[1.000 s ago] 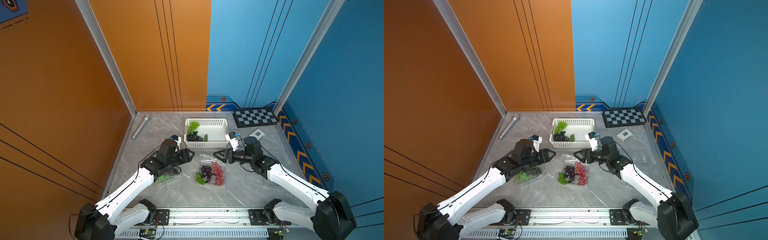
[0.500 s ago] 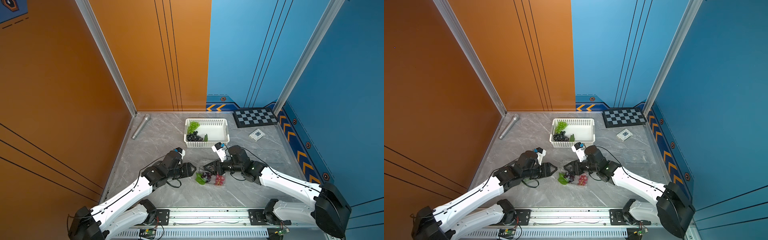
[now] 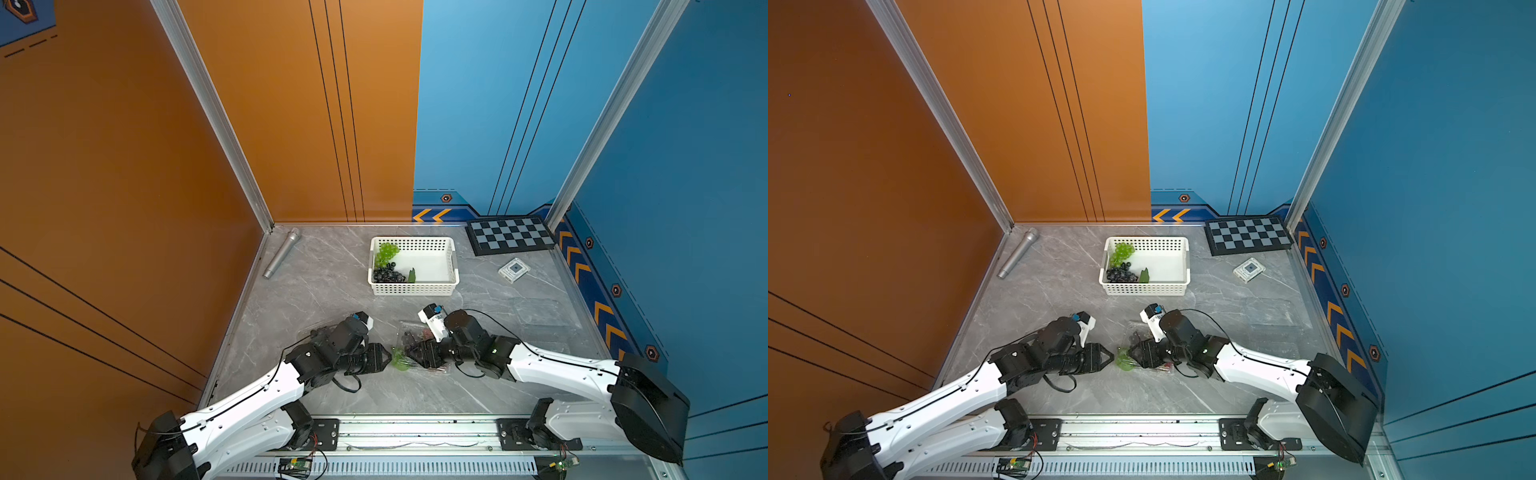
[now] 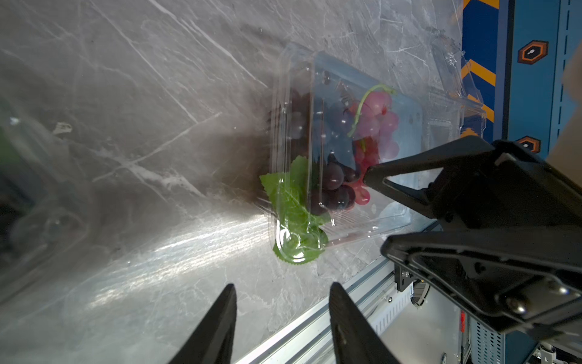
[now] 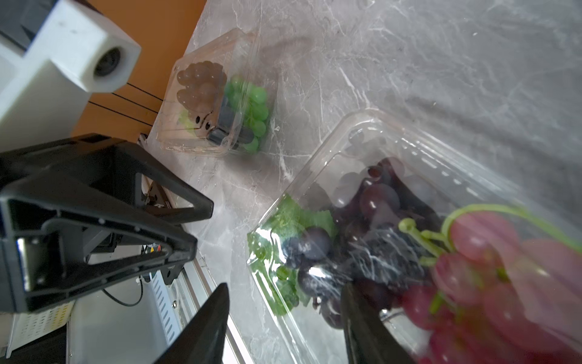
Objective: Pack grapes into containers
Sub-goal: Close the packing box at the center of the board.
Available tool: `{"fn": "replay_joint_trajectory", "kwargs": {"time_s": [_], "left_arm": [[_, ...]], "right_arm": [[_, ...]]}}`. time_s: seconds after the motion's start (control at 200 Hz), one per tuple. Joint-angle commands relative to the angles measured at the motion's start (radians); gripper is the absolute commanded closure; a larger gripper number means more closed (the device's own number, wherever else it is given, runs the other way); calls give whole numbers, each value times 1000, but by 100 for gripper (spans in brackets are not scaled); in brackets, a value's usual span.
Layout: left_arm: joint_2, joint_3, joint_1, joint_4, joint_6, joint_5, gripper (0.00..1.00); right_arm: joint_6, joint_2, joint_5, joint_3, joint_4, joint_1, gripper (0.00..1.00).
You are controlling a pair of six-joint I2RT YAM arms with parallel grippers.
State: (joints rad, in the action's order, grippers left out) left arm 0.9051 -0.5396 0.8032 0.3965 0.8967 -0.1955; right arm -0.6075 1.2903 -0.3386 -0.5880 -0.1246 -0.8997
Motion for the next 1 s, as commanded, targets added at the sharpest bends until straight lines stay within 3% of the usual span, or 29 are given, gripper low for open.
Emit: {"fn": "replay_joint_trajectory", "kwargs": {"time_s": [0.0, 0.265, 0.536, 0.756, 0.996], "left_arm": [[19, 18, 30, 9, 16, 20, 52], [52, 113, 36, -189, 98, -5, 57], [24, 197, 14, -373, 192, 20, 57], [46, 190, 12, -389, 194, -1, 58], [91, 225, 10, -482, 252, -2, 66]], "right_arm": [[-29, 23, 33, 27, -28, -10, 43], [-38, 37, 33, 33, -53, -13, 44], [-46, 46, 30, 36, -64, -16, 44], [-57, 61, 26, 37, -81, -17, 44], [-56, 64, 27, 35, -85, -18, 47]]}}
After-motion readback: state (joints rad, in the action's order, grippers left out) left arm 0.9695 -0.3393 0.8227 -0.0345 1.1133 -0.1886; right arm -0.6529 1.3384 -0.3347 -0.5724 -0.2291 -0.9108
